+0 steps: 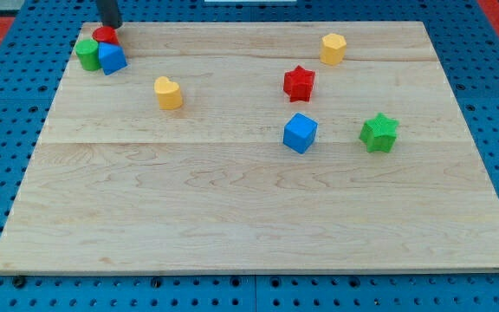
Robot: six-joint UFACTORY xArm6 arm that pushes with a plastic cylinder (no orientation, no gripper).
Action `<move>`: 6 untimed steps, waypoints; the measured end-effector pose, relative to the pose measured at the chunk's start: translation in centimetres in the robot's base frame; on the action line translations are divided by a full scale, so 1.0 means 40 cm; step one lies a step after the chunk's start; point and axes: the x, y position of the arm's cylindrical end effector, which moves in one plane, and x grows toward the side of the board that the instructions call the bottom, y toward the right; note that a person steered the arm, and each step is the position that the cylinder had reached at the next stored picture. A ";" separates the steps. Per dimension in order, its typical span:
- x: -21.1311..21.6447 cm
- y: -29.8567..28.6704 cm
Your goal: Separate the green circle blue triangle from the red circle
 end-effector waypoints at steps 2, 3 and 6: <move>0.198 -0.090; 0.229 0.056; 0.208 0.117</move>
